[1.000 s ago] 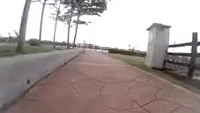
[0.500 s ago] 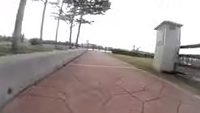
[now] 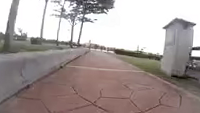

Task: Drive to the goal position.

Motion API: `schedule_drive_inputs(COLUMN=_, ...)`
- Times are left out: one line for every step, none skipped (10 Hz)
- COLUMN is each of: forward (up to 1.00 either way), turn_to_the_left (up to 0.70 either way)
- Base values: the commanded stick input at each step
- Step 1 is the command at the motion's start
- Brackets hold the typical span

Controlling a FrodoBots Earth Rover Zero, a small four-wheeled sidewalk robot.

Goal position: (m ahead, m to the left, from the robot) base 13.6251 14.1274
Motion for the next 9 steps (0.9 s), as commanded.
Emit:
schedule_drive_inputs(forward=1.00, turn_to_the_left=0.00)
schedule_drive_inputs(forward=1.00, turn_to_the_left=0.00)
schedule_drive_inputs(forward=1.00, turn_to_the_left=-0.11)
schedule_drive_inputs(forward=1.00, turn_to_the_left=-0.40)
schedule_drive_inputs(forward=1.00, turn_to_the_left=-0.40)
schedule_drive_inputs(forward=1.00, turn_to_the_left=-0.40)
schedule_drive_inputs(forward=1.00, turn_to_the_left=-0.40)
schedule_drive_inputs(forward=1.00, turn_to_the_left=-0.09)
schedule_drive_inputs(forward=1.00, turn_to_the_left=0.00)
